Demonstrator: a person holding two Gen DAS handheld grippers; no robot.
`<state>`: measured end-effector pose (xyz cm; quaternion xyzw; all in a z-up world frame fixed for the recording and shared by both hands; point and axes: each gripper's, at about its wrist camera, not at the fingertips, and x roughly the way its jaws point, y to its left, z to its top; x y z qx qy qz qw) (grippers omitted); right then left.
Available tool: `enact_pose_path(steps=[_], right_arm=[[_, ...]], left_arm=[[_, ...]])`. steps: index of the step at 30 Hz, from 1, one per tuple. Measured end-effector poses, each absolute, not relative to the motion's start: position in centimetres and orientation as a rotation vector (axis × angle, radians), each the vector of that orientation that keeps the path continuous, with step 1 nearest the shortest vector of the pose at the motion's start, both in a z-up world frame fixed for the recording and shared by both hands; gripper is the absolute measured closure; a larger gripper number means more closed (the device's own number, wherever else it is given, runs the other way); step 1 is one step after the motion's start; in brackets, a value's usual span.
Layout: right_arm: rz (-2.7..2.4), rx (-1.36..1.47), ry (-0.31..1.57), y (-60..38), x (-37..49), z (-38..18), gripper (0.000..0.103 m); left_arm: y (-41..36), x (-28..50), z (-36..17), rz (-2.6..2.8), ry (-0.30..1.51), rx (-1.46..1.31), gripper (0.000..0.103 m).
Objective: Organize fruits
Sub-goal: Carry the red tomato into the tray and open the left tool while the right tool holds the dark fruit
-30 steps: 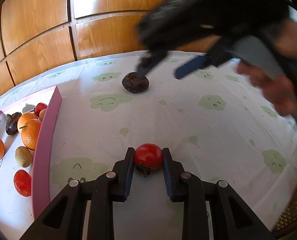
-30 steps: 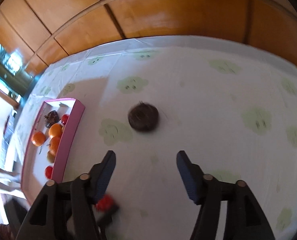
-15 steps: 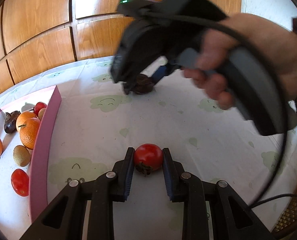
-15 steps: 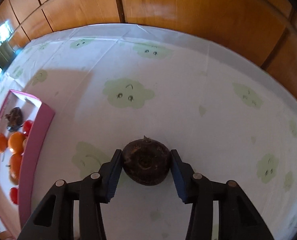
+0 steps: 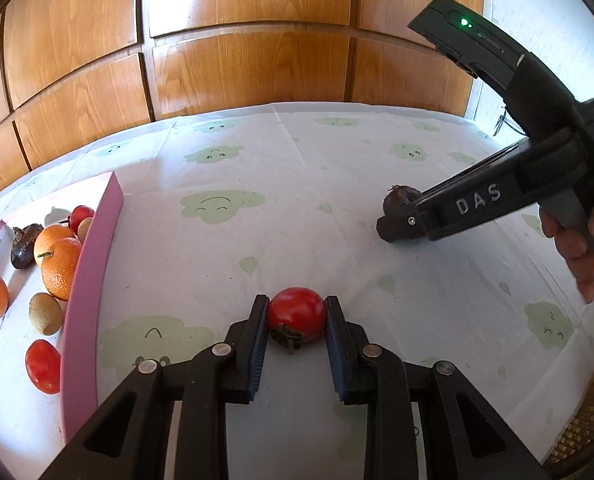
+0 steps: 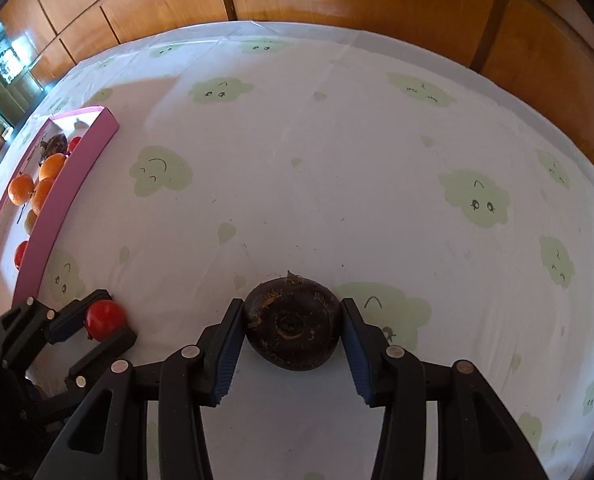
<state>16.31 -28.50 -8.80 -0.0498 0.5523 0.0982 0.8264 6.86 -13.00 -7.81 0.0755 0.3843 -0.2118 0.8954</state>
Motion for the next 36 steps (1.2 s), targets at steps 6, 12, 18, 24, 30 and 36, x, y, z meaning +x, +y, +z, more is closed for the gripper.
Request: enact_pose_path(steps=[6, 12, 18, 24, 30, 36], right_arm=[[0.207, -0.117, 1.163, -28.5, 16.2, -8.8, 0.055], [0.219, -0.140, 1.156, -27.9, 16.6, -8.9, 0.054], [0.225, -0.173, 1.142, -27.5, 16.2, -8.9, 0.054], [0.223, -0.207, 1.128, -26.8, 15.6, -8.7, 0.055], [0.225, -0.253, 1.104, -25.6, 14.8, -8.6, 0.055], [0.229, -0.314, 1.076, -24.4, 13.9, -8.7, 0.056]], left_arm=[[-13.1, 7.5, -7.4, -0.428, 0.839, 0.154, 0.076], [-12.8, 7.4, -6.8, -0.430, 0.877, 0.139, 0.076], [-12.5, 6.6, -5.6, -0.422, 0.856, 0.149, 0.076], [-11.1, 6.3, -3.1, -0.401, 0.828, 0.112, 0.076], [-8.6, 5.9, -0.8, -0.354, 0.803, 0.071, 0.076], [-5.5, 5.5, 0.5, -0.270, 0.780, 0.055, 0.076]])
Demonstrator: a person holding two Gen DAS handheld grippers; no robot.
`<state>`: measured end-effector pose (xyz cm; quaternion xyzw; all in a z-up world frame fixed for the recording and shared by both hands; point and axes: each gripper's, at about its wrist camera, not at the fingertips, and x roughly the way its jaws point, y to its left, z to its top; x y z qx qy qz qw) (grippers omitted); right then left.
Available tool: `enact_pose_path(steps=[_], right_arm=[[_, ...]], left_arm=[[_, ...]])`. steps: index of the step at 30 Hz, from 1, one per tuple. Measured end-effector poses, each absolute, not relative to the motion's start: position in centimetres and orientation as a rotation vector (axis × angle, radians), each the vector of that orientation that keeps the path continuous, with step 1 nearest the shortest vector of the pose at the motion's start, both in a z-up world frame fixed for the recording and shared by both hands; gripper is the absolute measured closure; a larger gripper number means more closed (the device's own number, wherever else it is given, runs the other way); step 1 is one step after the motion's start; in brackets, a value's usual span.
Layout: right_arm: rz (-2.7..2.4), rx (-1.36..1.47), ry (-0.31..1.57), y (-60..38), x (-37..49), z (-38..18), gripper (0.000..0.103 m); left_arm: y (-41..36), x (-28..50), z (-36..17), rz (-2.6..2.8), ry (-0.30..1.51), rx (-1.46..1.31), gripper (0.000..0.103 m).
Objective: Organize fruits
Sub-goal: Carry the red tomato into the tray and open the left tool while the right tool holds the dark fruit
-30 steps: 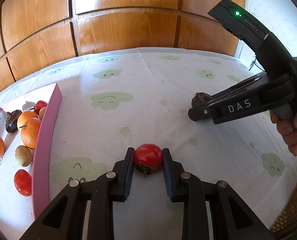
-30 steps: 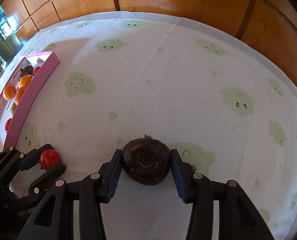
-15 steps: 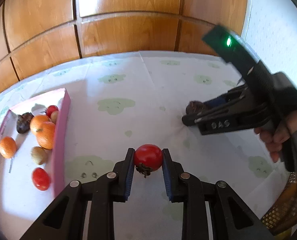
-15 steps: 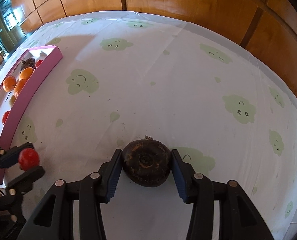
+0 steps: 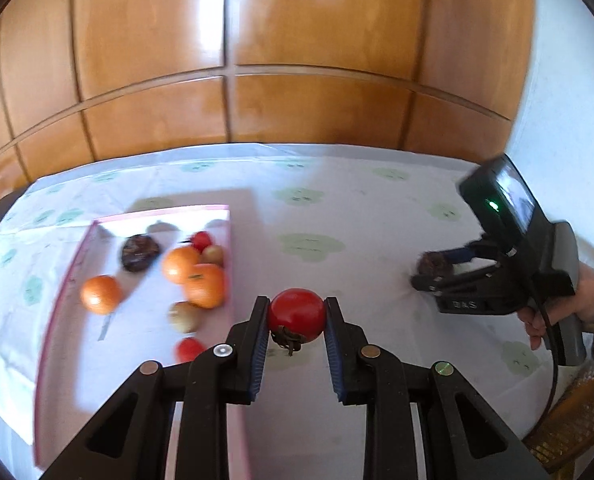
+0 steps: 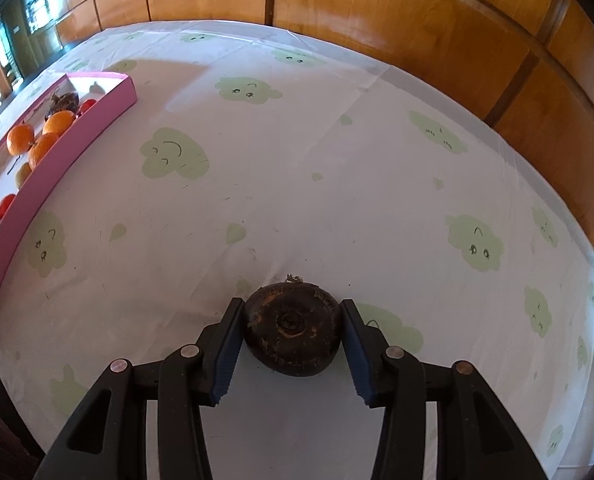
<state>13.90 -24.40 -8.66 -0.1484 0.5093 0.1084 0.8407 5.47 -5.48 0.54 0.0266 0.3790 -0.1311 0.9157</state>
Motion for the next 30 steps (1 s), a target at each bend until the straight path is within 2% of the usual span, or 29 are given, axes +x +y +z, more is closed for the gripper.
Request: enact_pose_path(steps=[12, 30], right_arm=[[0.227, -0.308, 1.072, -24.2, 12.9, -8.3, 0.056], [0.234, -0.301, 1.070, -25.4, 14.8, -9.3, 0.056]], left_arm=[[0.4, 5.2, 1.1, -0.110, 0.761, 0.007, 0.076], [2.8, 5.3, 0.2, -0.066, 0.785, -0.024, 0.076]])
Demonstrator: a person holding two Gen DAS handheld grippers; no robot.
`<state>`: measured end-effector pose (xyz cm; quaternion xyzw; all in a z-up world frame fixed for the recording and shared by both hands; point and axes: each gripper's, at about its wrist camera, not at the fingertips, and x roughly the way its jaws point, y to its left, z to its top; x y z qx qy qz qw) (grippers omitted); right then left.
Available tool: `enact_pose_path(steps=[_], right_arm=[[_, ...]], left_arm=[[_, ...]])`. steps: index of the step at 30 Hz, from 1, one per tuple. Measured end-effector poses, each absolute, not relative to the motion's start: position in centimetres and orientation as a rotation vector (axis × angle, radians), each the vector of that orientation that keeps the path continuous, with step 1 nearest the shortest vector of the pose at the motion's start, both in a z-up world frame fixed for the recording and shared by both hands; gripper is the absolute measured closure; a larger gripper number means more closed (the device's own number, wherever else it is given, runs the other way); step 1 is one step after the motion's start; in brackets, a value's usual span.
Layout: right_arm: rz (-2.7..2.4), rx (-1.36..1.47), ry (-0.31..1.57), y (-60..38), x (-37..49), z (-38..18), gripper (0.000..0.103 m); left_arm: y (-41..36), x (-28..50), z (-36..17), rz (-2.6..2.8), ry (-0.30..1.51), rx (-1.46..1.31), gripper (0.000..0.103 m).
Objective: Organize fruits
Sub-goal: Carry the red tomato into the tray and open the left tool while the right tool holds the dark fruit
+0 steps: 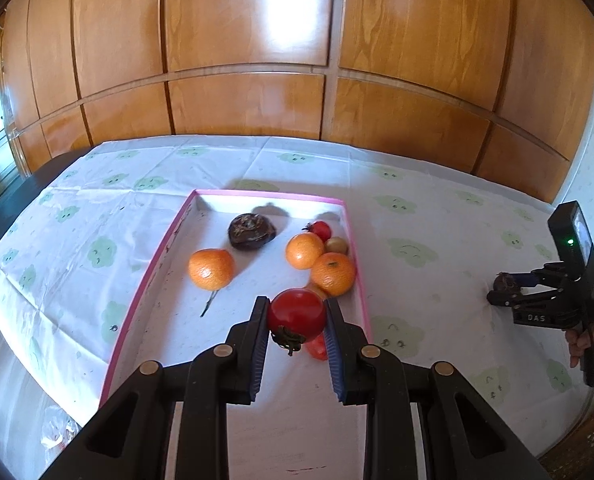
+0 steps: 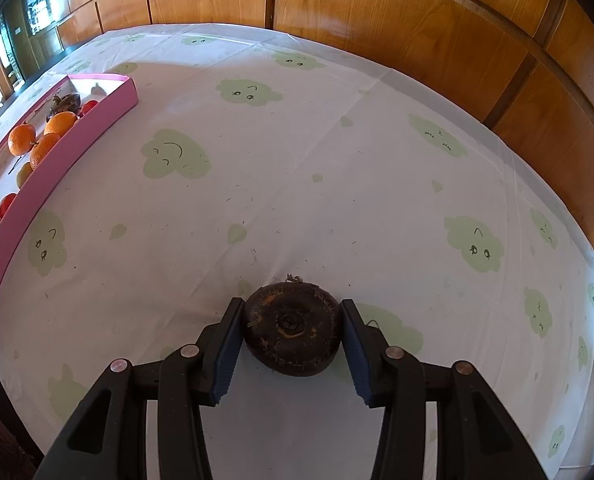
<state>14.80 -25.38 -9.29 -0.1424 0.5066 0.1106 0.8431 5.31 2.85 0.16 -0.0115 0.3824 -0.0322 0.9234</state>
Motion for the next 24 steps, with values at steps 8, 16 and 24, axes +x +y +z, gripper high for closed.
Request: enact_pose_path(steps=[8, 16, 24], right_arm=[[0.230, -0.304, 1.067, -25.3, 14.8, -9.3, 0.056], [0.228, -0.313, 1.069, -25.1, 14.7, -9.3, 0.056], [0.226, -0.314, 1.072, -24.9, 14.8, -9.2, 0.056]], left_arm=[[6.9, 5.2, -1.3, 0.014, 0.844, -0.089, 0.076], [10.4, 6.5, -3.7, 0.022, 0.973, -0.224, 0.076], [8.7, 11.5, -4.3, -0.001, 1.000, -0.183, 0.076]])
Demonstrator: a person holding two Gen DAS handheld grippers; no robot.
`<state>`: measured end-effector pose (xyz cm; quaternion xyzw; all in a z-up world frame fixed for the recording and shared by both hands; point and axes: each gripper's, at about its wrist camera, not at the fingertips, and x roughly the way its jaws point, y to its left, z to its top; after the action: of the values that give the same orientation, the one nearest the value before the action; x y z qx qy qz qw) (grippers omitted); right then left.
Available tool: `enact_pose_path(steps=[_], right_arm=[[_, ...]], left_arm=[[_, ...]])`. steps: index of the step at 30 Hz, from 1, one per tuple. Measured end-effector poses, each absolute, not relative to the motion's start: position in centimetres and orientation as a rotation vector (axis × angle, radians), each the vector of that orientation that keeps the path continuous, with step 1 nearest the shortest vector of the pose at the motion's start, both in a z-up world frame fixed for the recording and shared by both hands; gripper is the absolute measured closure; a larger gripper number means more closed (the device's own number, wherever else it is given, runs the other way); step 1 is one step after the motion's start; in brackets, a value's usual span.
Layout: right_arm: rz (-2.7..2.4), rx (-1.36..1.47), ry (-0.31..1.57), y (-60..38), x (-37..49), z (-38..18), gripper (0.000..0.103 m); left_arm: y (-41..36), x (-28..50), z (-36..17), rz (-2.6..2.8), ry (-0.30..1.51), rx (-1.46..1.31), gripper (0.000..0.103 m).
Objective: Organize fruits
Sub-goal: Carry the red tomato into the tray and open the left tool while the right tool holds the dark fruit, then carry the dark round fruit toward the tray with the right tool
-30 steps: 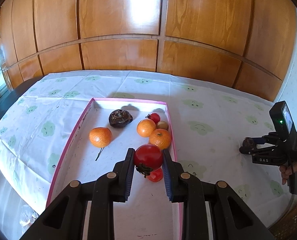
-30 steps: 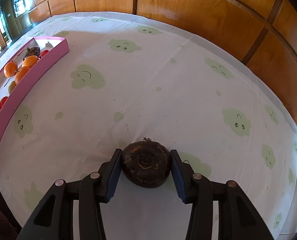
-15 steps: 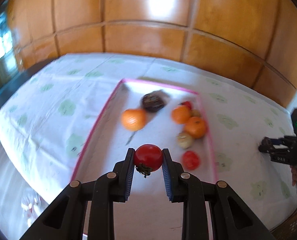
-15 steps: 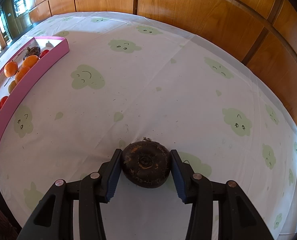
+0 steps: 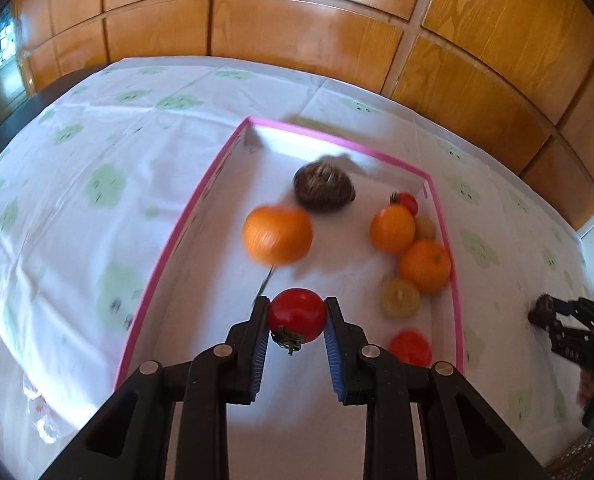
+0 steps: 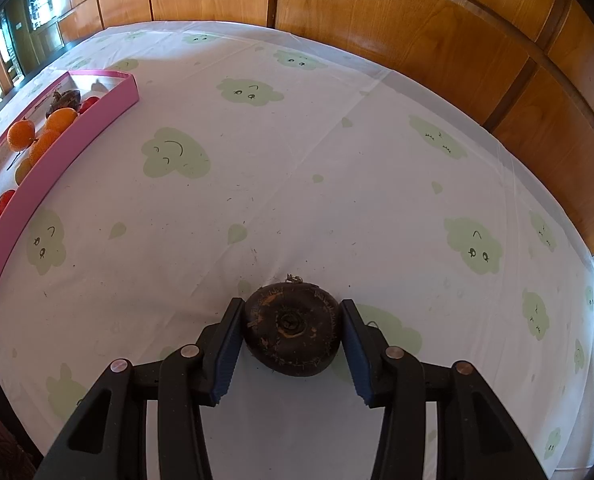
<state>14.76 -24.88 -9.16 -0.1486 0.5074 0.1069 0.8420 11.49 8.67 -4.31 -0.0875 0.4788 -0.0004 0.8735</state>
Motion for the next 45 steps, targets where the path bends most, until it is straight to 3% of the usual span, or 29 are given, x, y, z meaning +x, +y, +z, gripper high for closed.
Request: enact_pose_path(steps=[5, 9, 45], right_arm=[[0.226, -0.315, 1.071, -24.9, 14.8, -9.2, 0.056], [0.226, -0.319, 1.071, -24.8, 14.8, -9.2, 0.056], [0.216, -0.274, 1.106, -25.0, 15.2, -8.5, 0.055]], left_arm=[[8.9, 14.2, -5.2, 0.015, 1.031, -0.170, 0.075], [9.2, 13.4, -4.6, 0.029, 0.997, -0.170, 0.065], [6.6, 6.0, -1.8, 0.063, 0.864, -0.076, 0.063]])
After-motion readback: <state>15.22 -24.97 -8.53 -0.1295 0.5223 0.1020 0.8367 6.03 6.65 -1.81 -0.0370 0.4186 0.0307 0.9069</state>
